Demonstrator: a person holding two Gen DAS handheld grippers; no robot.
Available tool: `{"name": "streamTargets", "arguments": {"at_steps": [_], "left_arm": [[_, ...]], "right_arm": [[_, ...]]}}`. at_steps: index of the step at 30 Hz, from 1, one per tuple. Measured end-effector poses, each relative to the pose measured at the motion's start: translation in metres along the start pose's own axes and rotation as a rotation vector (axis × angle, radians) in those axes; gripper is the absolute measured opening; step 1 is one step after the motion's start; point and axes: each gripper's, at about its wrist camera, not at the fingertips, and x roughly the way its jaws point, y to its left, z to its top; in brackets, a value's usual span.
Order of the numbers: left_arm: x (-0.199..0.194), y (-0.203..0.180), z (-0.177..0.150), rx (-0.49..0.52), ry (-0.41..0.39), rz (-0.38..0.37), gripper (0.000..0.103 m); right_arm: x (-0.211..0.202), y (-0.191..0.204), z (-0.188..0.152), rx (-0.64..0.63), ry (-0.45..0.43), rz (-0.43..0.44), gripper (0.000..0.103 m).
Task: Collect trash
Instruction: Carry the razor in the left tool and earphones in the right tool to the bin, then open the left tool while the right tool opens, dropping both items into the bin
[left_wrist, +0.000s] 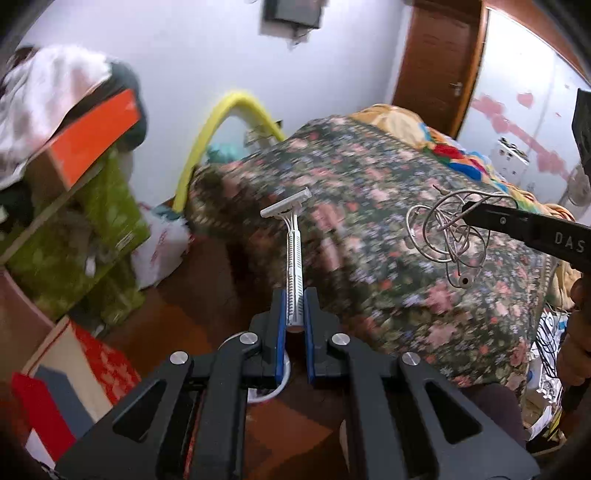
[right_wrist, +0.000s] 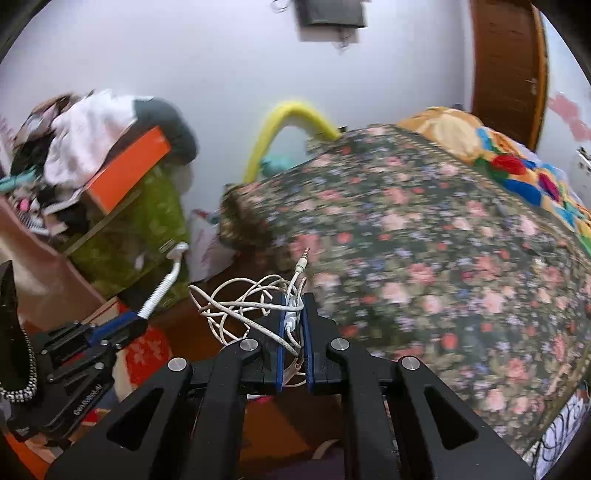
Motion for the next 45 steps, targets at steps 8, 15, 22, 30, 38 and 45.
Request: {"name": "streamTargets", "arguments": {"at_steps": [8, 15, 22, 30, 38, 45], "left_arm": [[0.030, 0.055, -0.036, -0.100, 0.113, 0.044, 0.008], [0.078, 0.079, -0.064, -0.165, 0.232, 0.043, 0.008], [0.131, 0.088, -0.076, -0.185, 0.338, 0.029, 0.008], [0.162, 0.095, -0.068, -0.180, 0.289, 0.055, 0.021], [0.157, 0.112, -0.067, -0.179, 0.313, 0.080, 0.035], [0.124, 0.132, -0.067, -0.224, 0.287, 0.102, 0.035]], "right_arm": [[0.052, 0.060, -0.011, -0.079, 0.119, 0.081, 0.008], [0.105, 0.091, -0.026, -0.133, 0.229, 0.080, 0.008], [0.160, 0.099, -0.044, -0.135, 0.362, 0.064, 0.008], [0.187, 0.096, -0.044, -0.120, 0.407, 0.049, 0.008], [0.194, 0.104, -0.043, -0.149, 0.420, 0.054, 0.008], [0.210, 0.117, -0.039, -0.156, 0.468, 0.074, 0.028]]}}
